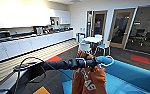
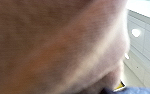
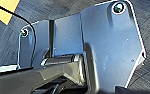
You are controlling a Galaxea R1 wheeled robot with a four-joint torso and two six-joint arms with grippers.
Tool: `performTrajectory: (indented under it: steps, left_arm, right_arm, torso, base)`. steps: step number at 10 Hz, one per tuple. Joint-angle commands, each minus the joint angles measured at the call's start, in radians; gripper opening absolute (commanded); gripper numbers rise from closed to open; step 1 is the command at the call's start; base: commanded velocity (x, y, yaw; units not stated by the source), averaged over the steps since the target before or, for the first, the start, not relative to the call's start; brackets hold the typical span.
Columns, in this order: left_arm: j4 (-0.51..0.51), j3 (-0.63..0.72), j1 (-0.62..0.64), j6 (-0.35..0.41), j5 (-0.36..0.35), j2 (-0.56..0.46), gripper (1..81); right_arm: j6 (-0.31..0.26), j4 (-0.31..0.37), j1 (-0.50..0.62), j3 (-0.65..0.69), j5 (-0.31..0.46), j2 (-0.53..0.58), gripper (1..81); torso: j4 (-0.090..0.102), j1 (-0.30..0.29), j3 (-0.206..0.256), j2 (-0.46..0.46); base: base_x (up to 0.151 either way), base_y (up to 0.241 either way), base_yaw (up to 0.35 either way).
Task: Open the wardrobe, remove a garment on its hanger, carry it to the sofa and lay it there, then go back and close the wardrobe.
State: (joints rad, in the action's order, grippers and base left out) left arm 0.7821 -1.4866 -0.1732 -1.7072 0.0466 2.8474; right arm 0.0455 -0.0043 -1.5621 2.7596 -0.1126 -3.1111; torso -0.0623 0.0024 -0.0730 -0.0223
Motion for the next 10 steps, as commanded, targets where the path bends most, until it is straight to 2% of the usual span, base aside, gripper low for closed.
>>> performTrajectory:
  steps: [1,3,10]
  left_arm:
    - [0.057,0.026,0.226,0.035,-0.044,0.006,1.0]
    - [0.057,0.026,0.226,0.035,-0.042,0.008,1.0]
    - [0.083,0.075,0.214,0.032,-0.039,-0.031,1.0]
  right_arm:
    - [-0.004,0.000,0.039,-0.011,0.051,-0.010,81.1]
    - [-0.004,-0.002,0.039,-0.011,0.051,-0.010,81.1]
    - [-0.004,0.000,0.039,-0.011,0.051,-0.011,81.1]
  torso:
    - [0.000,0.000,0.000,0.000]
    - [0.000,0.000,0.000,0.000]
    - [0.000,0.000,0.000,0.000]
  base:
    - [0.000,0.000,-0.215]
    - [0.000,0.000,-0.175]
    - [0.000,0.000,0.000]
